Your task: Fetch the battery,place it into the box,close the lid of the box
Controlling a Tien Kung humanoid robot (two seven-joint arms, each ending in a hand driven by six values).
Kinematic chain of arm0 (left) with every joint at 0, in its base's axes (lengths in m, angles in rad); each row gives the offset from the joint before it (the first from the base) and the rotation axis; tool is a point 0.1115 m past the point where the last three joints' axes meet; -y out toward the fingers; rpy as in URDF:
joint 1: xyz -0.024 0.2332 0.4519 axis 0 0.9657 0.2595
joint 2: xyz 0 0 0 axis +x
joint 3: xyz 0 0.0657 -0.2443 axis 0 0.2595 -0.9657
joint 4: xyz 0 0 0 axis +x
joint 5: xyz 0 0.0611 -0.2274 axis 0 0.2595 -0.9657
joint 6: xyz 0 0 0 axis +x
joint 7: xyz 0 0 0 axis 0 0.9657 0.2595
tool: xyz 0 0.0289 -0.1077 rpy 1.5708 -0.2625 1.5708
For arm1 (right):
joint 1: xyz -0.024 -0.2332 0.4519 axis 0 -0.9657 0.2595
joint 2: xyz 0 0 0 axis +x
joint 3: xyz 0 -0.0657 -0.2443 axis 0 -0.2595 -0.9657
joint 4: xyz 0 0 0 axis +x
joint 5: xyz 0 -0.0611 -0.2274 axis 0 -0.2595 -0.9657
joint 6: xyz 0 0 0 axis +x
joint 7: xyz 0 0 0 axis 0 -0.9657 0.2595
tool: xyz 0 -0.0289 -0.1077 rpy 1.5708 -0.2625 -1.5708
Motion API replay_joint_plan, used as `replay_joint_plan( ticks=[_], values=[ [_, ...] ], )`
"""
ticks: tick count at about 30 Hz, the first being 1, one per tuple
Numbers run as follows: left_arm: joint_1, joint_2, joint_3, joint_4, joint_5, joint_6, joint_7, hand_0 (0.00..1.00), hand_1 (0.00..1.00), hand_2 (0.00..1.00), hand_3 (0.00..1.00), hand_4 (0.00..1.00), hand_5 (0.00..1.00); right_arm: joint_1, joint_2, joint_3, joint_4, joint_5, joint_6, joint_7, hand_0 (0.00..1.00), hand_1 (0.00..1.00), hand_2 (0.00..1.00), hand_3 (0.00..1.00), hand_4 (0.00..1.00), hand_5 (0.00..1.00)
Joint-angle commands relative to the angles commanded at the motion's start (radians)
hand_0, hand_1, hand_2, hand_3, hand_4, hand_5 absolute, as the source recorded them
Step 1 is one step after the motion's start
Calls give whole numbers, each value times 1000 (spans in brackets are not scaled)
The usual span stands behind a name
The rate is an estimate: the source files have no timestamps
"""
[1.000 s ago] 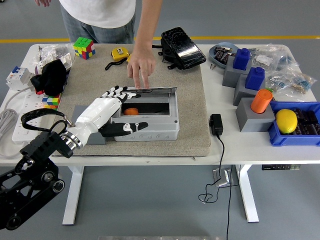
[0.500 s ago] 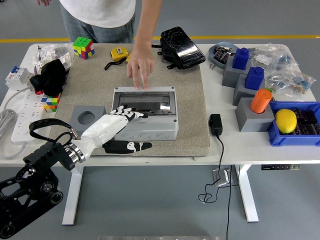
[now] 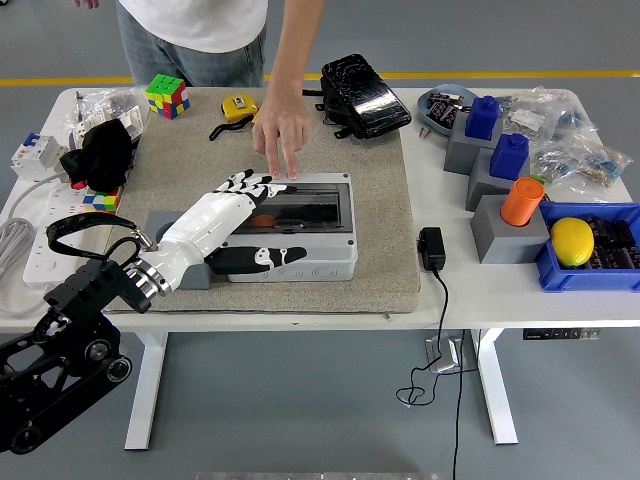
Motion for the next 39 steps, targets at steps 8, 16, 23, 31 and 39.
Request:
replay_joint_plan(
  ticks=[8,16,23,31,39],
  values=[
    [19,-100,-174,83,13,12,-47,967,953,895,904,998,998,-3,5,-20,0,17,0,4,842,847,811,858,998,998],
    [35,-181,-323,157,-52,9,-116,977,989,966,947,998,998,-9,17,-34,0,35,0,11,843,846,811,858,998,998],
    [43,-205,-407,200,-160,24,-179,998,998,988,978,998,998,-11,23,-46,0,57,-2,18,844,847,811,858,998,998],
    [47,-212,-453,240,-451,-21,-296,987,998,978,969,998,998,-10,26,-49,0,63,-1,20,844,846,811,858,998,998],
    [63,-184,-483,260,-667,-90,-303,982,972,940,924,998,998,-13,29,-43,0,63,0,23,846,847,811,858,998,998]
  ],
)
